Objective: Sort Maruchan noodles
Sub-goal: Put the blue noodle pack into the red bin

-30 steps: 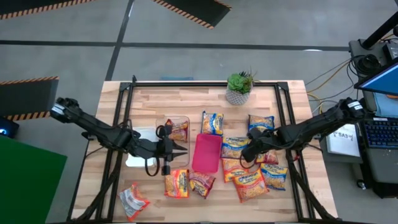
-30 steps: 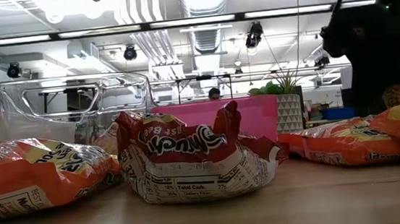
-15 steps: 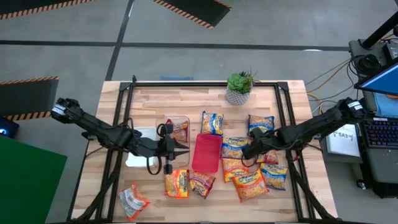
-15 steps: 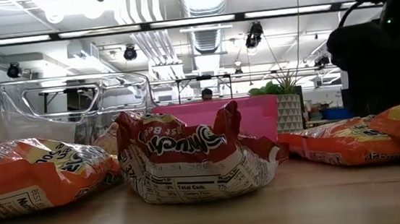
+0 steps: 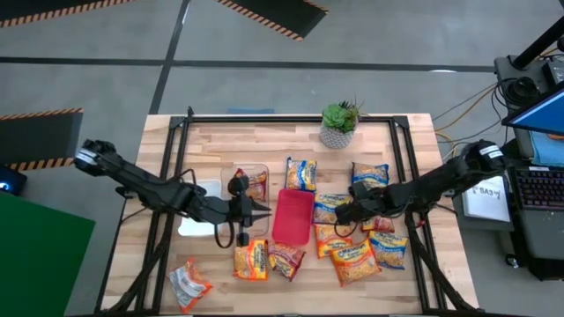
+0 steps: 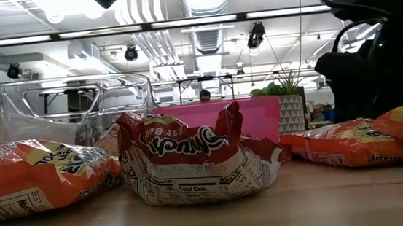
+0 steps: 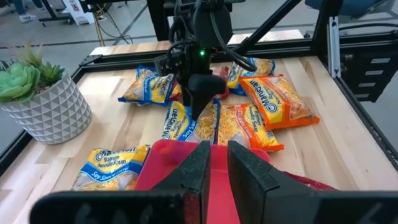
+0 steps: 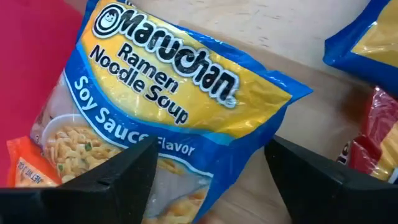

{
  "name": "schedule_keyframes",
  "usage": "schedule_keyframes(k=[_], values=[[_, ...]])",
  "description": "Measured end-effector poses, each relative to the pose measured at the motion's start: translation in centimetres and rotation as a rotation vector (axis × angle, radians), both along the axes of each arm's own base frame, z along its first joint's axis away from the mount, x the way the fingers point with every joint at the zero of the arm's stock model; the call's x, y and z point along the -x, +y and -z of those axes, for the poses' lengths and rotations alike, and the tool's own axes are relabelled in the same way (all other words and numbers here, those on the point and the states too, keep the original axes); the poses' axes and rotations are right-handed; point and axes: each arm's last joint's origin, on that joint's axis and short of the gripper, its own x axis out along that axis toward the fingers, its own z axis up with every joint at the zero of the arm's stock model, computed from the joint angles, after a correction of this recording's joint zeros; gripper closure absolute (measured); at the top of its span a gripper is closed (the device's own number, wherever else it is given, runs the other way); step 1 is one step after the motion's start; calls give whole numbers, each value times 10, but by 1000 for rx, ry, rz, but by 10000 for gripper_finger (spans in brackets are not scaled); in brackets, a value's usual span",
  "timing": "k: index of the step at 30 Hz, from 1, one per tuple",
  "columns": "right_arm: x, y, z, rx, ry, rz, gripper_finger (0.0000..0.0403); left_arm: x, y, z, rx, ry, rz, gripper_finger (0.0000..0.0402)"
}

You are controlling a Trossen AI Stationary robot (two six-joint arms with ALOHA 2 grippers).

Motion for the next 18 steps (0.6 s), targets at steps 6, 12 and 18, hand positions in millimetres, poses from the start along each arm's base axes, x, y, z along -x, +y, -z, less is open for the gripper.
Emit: schedule_keyframes(k=[6,12,18], values=[[-1,0,2,18,4,9,216,-4,-2,1,8,-19,0,366],[-1,-1,-3,38,-32,-8,326,-4,-2,1,-3,-18,5,366],[1,-2,-14,55,-79,-50,390,-3,-2,6,-16,1,9,366]])
